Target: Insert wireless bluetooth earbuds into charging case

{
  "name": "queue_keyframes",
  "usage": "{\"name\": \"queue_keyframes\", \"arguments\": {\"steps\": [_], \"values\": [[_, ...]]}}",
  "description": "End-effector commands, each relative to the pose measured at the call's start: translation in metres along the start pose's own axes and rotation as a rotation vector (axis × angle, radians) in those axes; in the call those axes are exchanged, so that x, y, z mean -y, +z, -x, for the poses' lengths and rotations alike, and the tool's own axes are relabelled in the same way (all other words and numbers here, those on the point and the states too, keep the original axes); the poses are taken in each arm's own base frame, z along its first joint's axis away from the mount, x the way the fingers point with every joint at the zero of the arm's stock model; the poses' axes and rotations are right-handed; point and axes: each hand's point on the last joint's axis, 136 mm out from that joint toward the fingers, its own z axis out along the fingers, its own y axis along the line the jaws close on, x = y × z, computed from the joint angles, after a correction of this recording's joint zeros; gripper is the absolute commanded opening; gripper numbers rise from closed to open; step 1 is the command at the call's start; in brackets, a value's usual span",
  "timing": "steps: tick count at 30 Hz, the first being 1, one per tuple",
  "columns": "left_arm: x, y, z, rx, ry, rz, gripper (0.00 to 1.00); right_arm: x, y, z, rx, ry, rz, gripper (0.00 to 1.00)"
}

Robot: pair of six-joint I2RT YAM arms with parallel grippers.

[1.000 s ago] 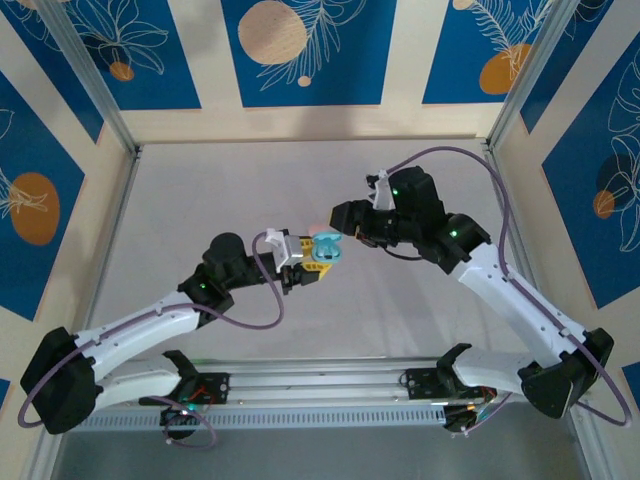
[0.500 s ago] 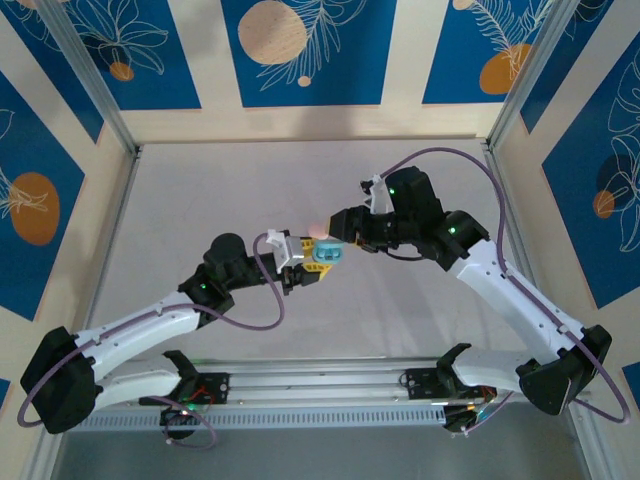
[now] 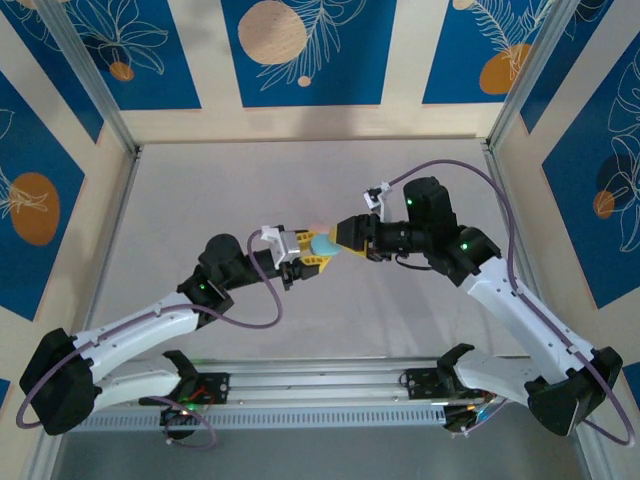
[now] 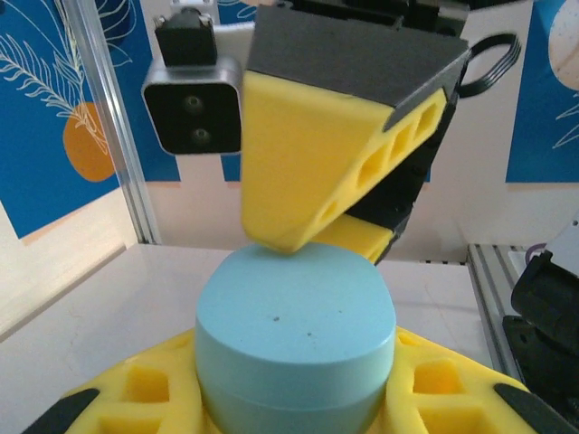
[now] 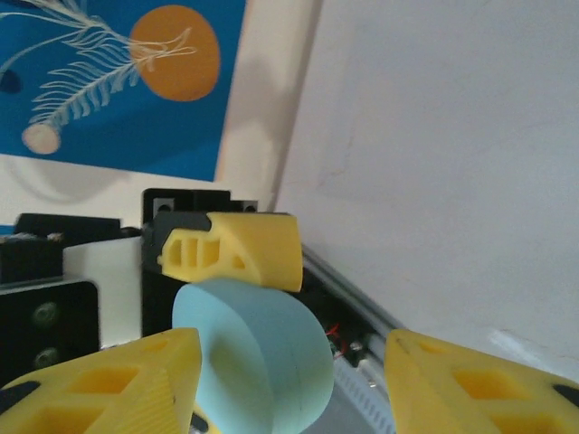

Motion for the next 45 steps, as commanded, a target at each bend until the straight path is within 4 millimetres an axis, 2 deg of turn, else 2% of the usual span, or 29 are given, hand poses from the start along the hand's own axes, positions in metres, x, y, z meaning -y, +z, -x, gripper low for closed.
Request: {"name": "queue_keyframes", "arguments": {"steps": [1, 6, 11, 14, 17, 19, 24, 26, 29, 31, 34, 36, 41, 45], "values": [[0.004, -0.001, 0.031, 0.099, 0.013, -0.009, 0.21, -0.025, 0.000, -0.010, -0.083, -0.015, 0.170, 0.58], [0.008, 0.002, 0.032, 0.098, 0.002, -0.043, 0.22, -0.029, 0.009, -0.013, -0.139, -0.001, 0.232, 0.56], [0.006, 0.004, 0.028, 0.086, -0.011, -0.040, 0.25, -0.026, 0.012, -0.011, -0.144, 0.004, 0.243, 0.33], [-0.002, 0.005, 0.016, 0.036, -0.021, 0.010, 0.37, -0.018, 0.010, -0.007, -0.111, 0.004, 0.213, 0.24], [-0.010, 0.004, -0.005, -0.045, -0.032, 0.062, 0.62, 0.007, 0.009, 0.004, -0.025, 0.035, 0.140, 0.20], [-0.015, 0.000, -0.021, -0.099, -0.046, 0.104, 0.72, 0.035, 0.010, 0.014, 0.053, 0.066, 0.071, 0.20], [-0.042, -0.026, -0.059, -0.150, -0.085, 0.329, 0.78, 0.154, 0.030, 0.020, 0.168, 0.233, -0.157, 0.19], [-0.051, -0.037, -0.070, -0.162, -0.098, 0.410, 0.79, 0.181, 0.045, 0.018, 0.149, 0.280, -0.163, 0.18], [-0.065, -0.053, -0.084, -0.211, -0.110, 0.522, 0.80, 0.198, 0.070, 0.019, 0.095, 0.292, -0.155, 0.18], [-0.076, -0.064, -0.093, -0.252, -0.110, 0.597, 0.81, 0.201, 0.082, 0.021, 0.060, 0.281, -0.154, 0.18], [-0.091, -0.083, -0.103, -0.295, -0.125, 0.698, 0.83, 0.229, 0.094, 0.019, 0.052, 0.293, -0.267, 0.19], [-0.099, -0.096, -0.108, -0.316, -0.136, 0.755, 0.85, 0.243, 0.102, 0.017, 0.043, 0.315, -0.274, 0.19], [-0.113, -0.121, -0.115, -0.363, -0.158, 0.848, 0.88, 0.266, 0.114, 0.014, 0.007, 0.344, -0.328, 0.20], [-0.118, -0.132, -0.116, -0.378, -0.169, 0.878, 0.89, 0.273, 0.112, 0.011, -0.023, 0.333, -0.383, 0.24]]}}
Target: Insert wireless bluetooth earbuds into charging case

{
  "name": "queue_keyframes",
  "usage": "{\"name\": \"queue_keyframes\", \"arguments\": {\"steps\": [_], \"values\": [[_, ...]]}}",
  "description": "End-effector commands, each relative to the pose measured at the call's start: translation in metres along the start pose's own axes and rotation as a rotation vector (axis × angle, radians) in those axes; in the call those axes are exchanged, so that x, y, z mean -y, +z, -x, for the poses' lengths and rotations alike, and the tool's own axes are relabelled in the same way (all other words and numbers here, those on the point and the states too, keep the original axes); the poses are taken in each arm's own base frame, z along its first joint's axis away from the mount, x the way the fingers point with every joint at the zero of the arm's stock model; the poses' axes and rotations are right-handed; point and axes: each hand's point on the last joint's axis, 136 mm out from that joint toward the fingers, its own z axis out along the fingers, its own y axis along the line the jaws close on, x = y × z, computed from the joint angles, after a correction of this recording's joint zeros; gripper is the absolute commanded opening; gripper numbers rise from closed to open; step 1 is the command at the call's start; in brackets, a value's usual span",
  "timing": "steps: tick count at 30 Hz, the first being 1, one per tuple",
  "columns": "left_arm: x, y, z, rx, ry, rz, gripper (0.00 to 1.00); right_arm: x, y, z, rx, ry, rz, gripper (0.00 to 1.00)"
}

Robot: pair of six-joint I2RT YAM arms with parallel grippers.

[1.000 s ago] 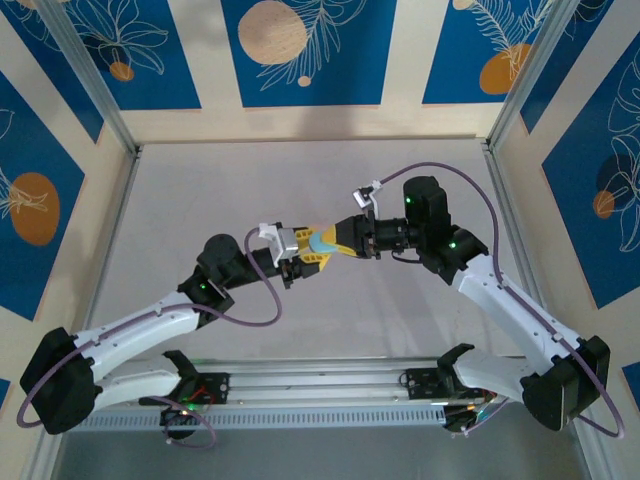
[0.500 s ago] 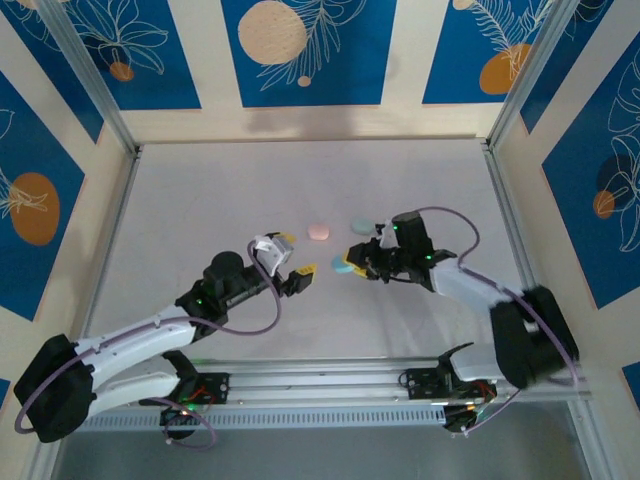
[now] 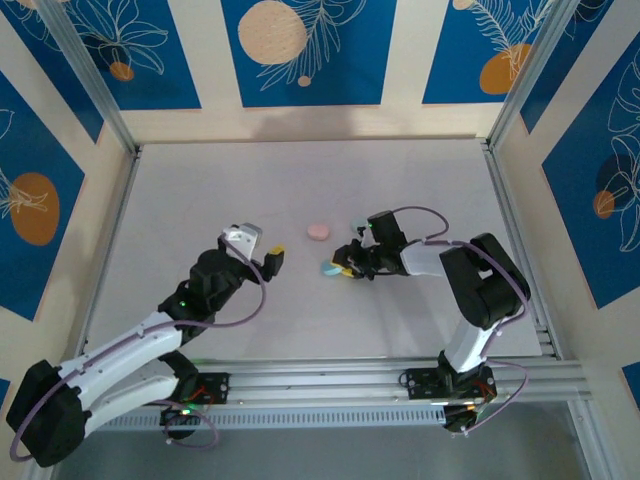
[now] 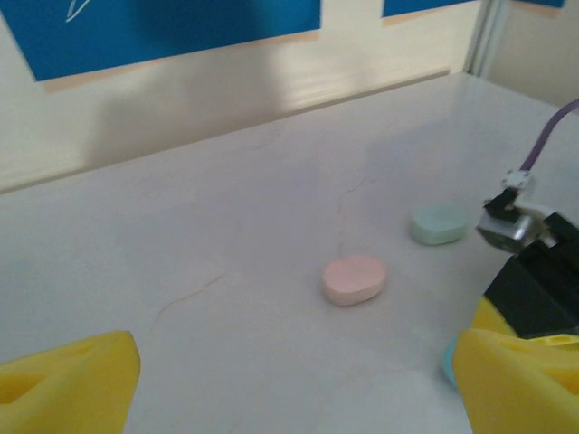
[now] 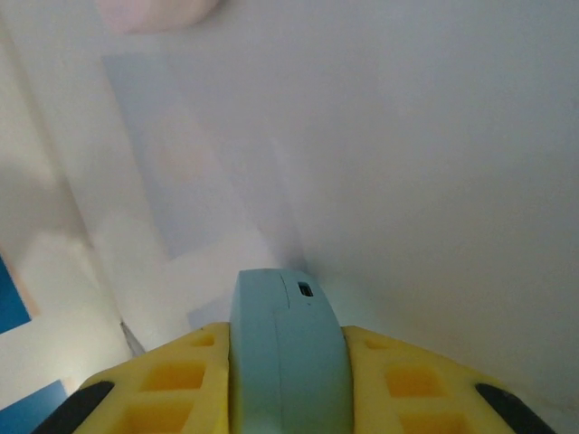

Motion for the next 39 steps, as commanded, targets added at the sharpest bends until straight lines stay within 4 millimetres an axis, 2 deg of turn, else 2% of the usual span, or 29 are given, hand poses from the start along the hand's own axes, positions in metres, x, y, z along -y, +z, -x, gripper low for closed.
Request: {"name": "queue_keyframes", "arguments": {"steps": [1, 3, 4, 7, 8, 11, 14, 16, 18, 20, 22, 25, 26, 29, 32, 33, 36, 37, 39], "values": [[-0.017, -0.003, -0.011, -0.048, -0.017, 0.056, 0.89, 0.005, -0.002, 0.003, 0.001, -0.044, -0.071, 0.27], [-0.024, -0.004, -0.013, -0.064, -0.017, 0.078, 0.89, 0.013, -0.009, 0.003, 0.009, -0.050, -0.133, 0.43], [-0.028, -0.005, -0.014, -0.072, -0.015, 0.094, 0.89, 0.017, -0.014, 0.003, 0.015, -0.046, -0.166, 0.48], [-0.046, -0.008, -0.016, -0.089, -0.012, 0.161, 0.93, 0.024, -0.038, 0.007, 0.064, -0.061, -0.250, 0.57], [-0.054, -0.009, -0.017, -0.095, -0.012, 0.191, 0.98, 0.025, -0.049, 0.009, 0.089, -0.075, -0.275, 0.59], [-0.080, -0.013, -0.020, -0.124, -0.005, 0.283, 1.00, 0.025, -0.092, 0.025, 0.222, -0.130, -0.369, 0.63], [-0.115, -0.017, -0.030, -0.166, 0.010, 0.415, 1.00, 0.033, -0.156, 0.053, 0.468, -0.208, -0.543, 0.65], [-0.137, -0.018, -0.039, -0.201, 0.018, 0.490, 1.00, 0.036, -0.192, 0.073, 0.641, -0.350, -0.651, 0.67], [-0.157, -0.017, -0.051, -0.236, 0.026, 0.551, 1.00, 0.045, -0.217, 0.091, 0.800, -0.486, -0.750, 0.74], [-0.171, -0.013, -0.066, -0.266, -0.002, 0.577, 1.00, 0.054, -0.223, 0.103, 0.874, -0.606, -0.767, 0.75], [-0.176, -0.004, -0.074, -0.251, -0.046, 0.567, 1.00, 0.063, -0.217, 0.110, 0.887, -0.669, -0.713, 0.75], [-0.178, 0.012, -0.084, -0.214, -0.024, 0.547, 1.00, 0.086, -0.204, 0.123, 0.865, -0.642, -0.625, 0.75], [-0.179, 0.018, -0.088, -0.212, -0.015, 0.544, 1.00, 0.087, -0.204, 0.128, 0.864, -0.635, -0.615, 0.75], [-0.180, 0.029, -0.091, -0.164, -0.021, 0.515, 1.00, 0.066, -0.202, 0.137, 0.926, -0.754, -0.495, 0.75], [-0.181, 0.038, -0.084, -0.076, -0.009, 0.468, 0.99, 0.053, -0.196, 0.135, 0.928, -0.820, -0.378, 0.75], [-0.185, 0.039, -0.084, -0.057, -0.021, 0.473, 0.99, 0.053, -0.191, 0.132, 0.925, -0.840, -0.350, 0.75], [-0.186, 0.043, -0.107, -0.049, -0.061, 0.438, 1.00, 0.058, -0.175, 0.126, 0.955, -0.915, -0.299, 0.75], [-0.187, 0.044, -0.102, 0.005, -0.047, 0.436, 1.00, 0.058, -0.172, 0.128, 0.967, -0.923, -0.310, 0.76], [-0.195, 0.044, -0.106, -0.063, -0.087, 0.460, 1.00, 0.067, -0.175, 0.139, 0.930, -0.836, -0.390, 0.77]]}}
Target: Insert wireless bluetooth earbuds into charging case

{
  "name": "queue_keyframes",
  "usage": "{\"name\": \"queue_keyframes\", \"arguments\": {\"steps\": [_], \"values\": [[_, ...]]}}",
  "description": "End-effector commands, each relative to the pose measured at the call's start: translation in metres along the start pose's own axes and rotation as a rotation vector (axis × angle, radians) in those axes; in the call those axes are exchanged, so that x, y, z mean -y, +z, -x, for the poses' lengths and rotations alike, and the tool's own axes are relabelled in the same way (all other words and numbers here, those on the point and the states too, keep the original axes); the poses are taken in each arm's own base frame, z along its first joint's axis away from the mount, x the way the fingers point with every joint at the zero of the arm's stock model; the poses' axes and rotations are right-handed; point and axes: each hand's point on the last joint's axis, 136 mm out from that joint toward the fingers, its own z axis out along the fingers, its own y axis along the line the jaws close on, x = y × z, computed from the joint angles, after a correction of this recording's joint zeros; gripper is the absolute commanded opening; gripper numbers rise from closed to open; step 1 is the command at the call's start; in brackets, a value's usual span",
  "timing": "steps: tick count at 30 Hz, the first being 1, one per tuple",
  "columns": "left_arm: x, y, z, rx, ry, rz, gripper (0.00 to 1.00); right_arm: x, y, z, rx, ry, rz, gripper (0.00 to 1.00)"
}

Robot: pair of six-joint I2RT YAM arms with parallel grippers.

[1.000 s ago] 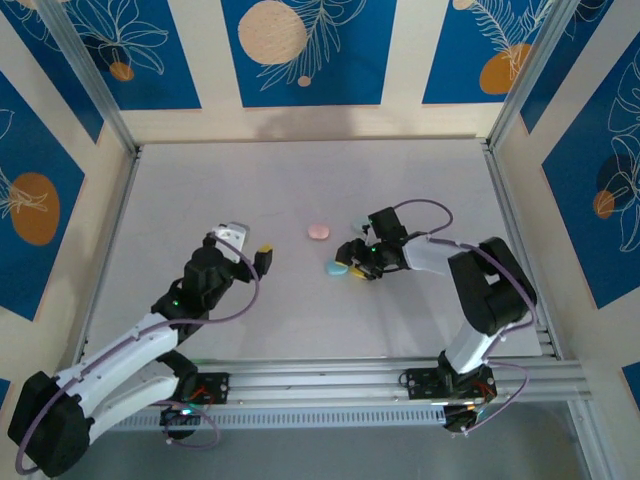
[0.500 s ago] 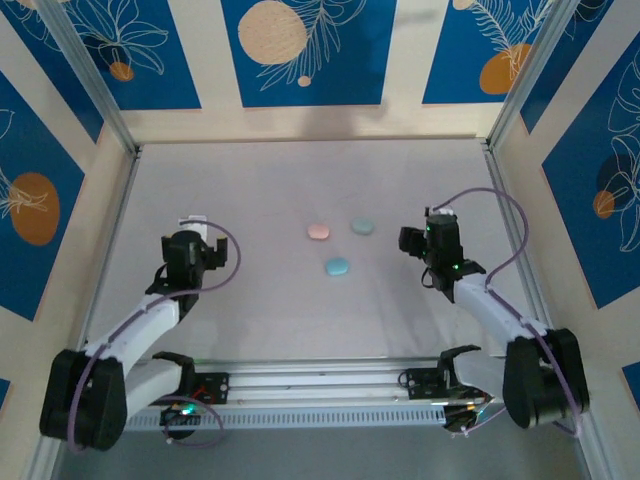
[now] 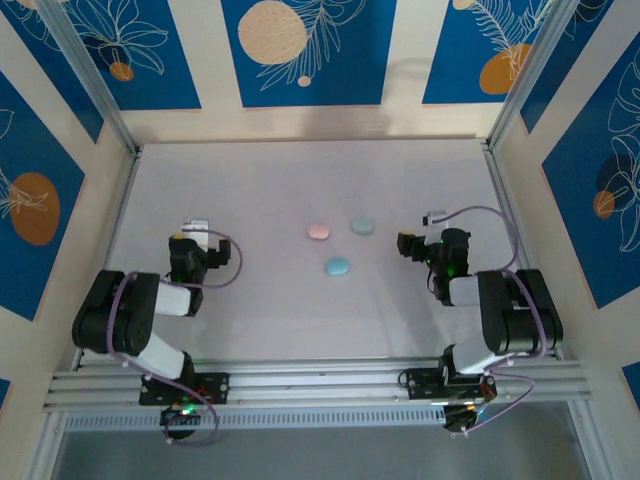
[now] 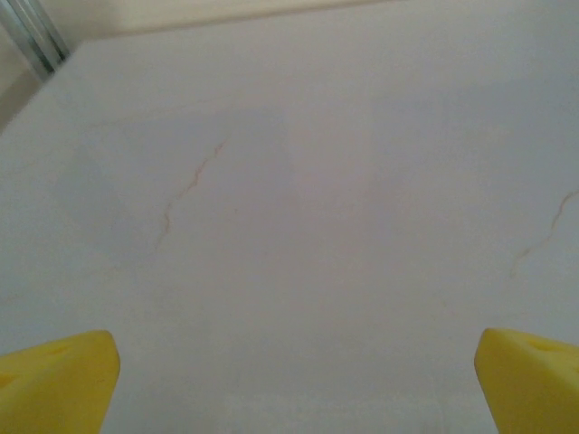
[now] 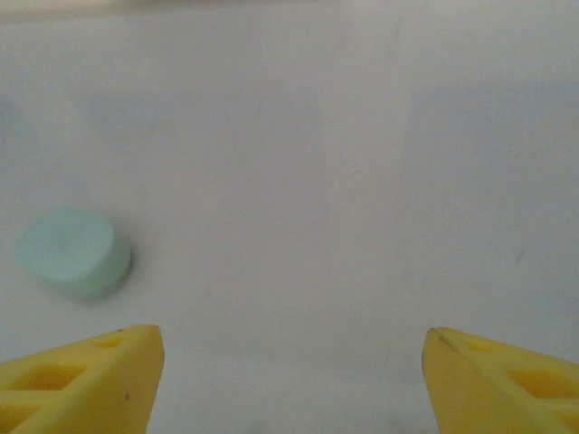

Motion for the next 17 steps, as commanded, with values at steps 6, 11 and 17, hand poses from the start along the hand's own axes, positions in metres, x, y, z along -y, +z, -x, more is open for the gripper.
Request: {"name": "queue_keyframes", "arguments": {"steps": [6, 11, 17], "values": [[-0.007, 0.007, 0.031, 0.076, -0.044, 0.039, 1.00, 0.021, 0.007, 0.037, 0.094, 0.028, -0.114, 0.99], [-0.002, 0.008, 0.032, 0.078, -0.033, 0.011, 1.00, 0.020, 0.007, 0.037, 0.095, 0.026, -0.109, 0.99], [0.003, 0.009, 0.032, 0.072, -0.019, -0.015, 1.00, 0.020, 0.006, 0.037, 0.093, 0.032, -0.101, 0.99]]}}
